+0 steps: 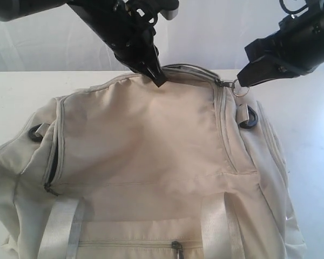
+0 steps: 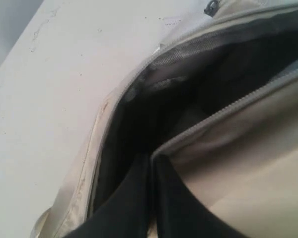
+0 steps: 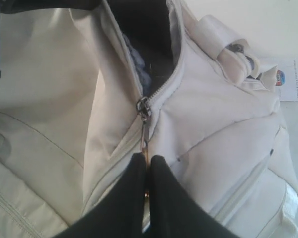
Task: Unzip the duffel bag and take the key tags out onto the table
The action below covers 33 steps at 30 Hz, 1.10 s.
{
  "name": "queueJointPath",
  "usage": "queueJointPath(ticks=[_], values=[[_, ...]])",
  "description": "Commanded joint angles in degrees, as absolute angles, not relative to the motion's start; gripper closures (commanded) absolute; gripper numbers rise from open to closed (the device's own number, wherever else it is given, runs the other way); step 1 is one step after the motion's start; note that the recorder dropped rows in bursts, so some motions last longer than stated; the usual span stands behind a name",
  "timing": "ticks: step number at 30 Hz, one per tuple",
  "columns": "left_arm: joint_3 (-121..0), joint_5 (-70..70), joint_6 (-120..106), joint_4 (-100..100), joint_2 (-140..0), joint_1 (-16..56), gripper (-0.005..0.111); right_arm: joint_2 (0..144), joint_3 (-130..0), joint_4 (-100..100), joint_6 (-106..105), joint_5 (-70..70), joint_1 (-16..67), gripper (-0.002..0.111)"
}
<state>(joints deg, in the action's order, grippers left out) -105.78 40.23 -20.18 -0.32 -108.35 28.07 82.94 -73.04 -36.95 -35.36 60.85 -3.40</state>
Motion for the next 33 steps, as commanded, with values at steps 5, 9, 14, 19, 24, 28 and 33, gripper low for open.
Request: queueJointPath(ticks=[5,9,14,19,24,28,33], values=[[-105.8,42.1,-17.9,-0.6,-107.9,26.9,0.107,78.4,-69.6,-36.5,-35.7,62.4,-4.0,0.108],[-105.8,42.6,-19.4,-7.3,-108.6,26.9,0.107,76.7,-68.2,-36.5,-35.7,61.6,-4.0,0.108],[-106.8,46.3,-30.0,-20.6,-108.6,26.9,0.107,75.1,-66.5,-36.4,-35.7,61.4,-4.0,0.108],[-108.0,47.1,-29.0,-21.6,-108.7,26.1,0.107,74.4,-65.1,-36.6,-35.7,61.6,-4.0,0.108],[-108.0,48.1,-28.1,-23.9,-109.3,23.2,0.107,72.9,-63.2,-36.6,-35.7,61.7,-4.0,0.108],[-108.0,48.5,-28.2,-26.9,-109.9,21.1,0.107,70.8,-62.5,-36.6,-35.7,62.6,-4.0,0.108],[-108.0,47.6,-28.6,-28.9,-110.7,19.8,0.107,68.3,-62.5,-36.7,-35.7,63.2,-4.0,0.108]])
